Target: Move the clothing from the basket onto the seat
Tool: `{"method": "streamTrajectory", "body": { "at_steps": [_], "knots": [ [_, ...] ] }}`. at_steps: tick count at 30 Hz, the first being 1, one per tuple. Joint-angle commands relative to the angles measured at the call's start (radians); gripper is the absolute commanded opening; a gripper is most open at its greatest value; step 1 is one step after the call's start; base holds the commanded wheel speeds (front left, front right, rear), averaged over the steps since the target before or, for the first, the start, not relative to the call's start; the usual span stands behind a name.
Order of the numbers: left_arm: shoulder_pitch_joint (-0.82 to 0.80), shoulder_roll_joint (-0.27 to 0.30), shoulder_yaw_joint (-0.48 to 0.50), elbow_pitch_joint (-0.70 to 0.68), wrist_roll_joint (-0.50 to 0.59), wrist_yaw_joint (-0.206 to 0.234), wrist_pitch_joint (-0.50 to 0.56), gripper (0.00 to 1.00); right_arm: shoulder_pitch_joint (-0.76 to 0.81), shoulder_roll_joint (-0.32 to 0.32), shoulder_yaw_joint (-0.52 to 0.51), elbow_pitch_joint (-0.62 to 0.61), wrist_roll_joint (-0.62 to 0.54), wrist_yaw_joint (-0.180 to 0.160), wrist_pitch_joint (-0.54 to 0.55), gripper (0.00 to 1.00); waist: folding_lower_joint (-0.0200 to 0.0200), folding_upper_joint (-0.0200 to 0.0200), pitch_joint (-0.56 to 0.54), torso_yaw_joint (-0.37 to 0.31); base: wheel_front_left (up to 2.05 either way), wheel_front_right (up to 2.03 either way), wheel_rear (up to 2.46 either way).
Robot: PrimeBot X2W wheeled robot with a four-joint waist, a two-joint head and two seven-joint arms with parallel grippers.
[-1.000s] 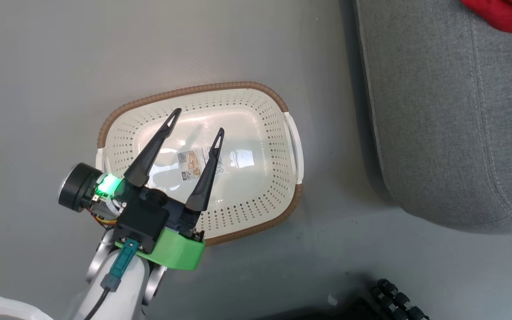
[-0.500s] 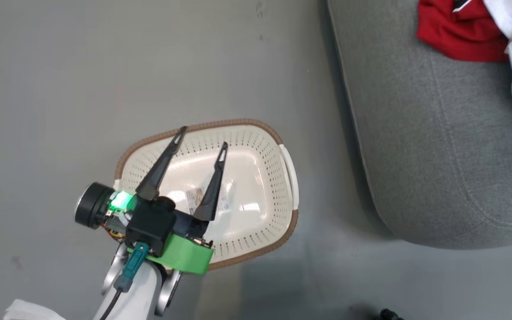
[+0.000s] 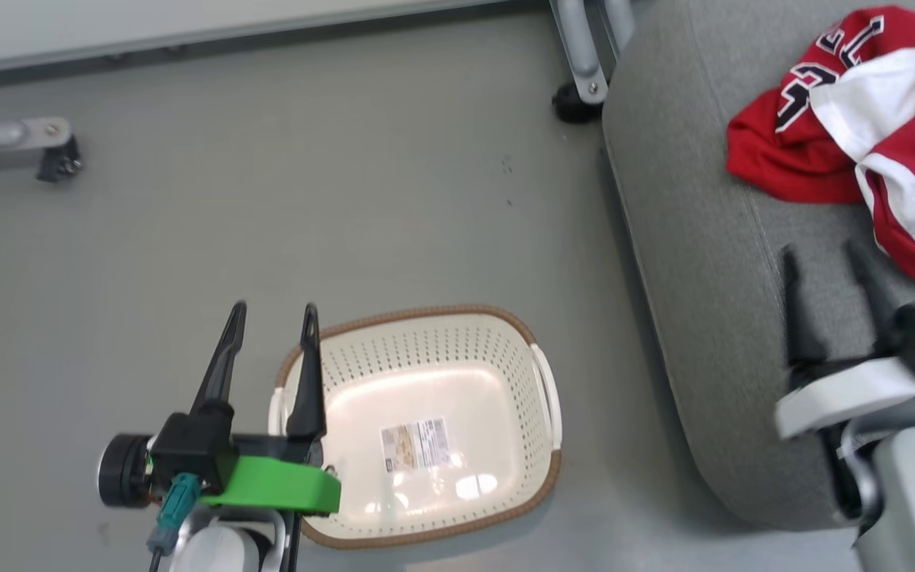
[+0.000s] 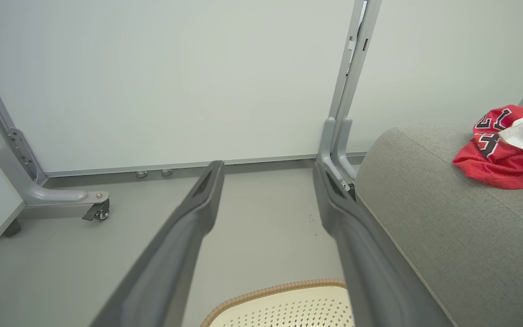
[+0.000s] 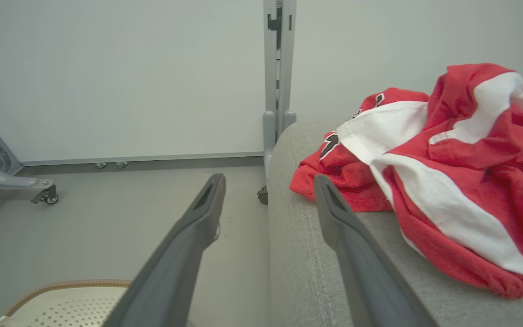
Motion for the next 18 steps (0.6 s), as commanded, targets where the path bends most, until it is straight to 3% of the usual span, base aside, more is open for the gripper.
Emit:
{"method": "streamTrajectory", "body": {
  "at_steps": [1, 4, 9, 18],
  "knots": [
    [0.031, 0.001, 0.012, 0.015, -0.011, 0.005, -0.001, 1.0, 0.039, 0.008, 0.037, -0.013, -0.001, -0.001, -0.003, 1.0, 0.0001, -0.0001, -0.124, 0.078, 0.0, 0.0, 0.0],
    [0.068, -0.001, 0.03, 0.034, -0.026, 0.017, -0.001, 1.0, 0.08, 0.03, 0.125, -0.04, -0.007, -0.001, -0.003, 1.0, 0.0001, -0.0001, -0.167, 0.095, 0.0, 0.0, 0.0],
    [0.116, -0.002, 0.04, 0.039, -0.033, 0.029, -0.001, 1.0, 0.141, 0.061, 0.185, -0.081, -0.031, -0.001, -0.003, 1.0, 0.0001, -0.0001, -0.224, 0.117, 0.0, 0.0, 0.0],
    [0.198, -0.001, 0.061, -0.032, -0.022, 0.045, -0.001, 1.0, 0.275, 0.113, 0.128, -0.198, -0.089, -0.001, -0.003, 1.0, 0.0001, -0.0001, -0.286, 0.126, 0.0, 0.0, 0.0]
  ]
}}
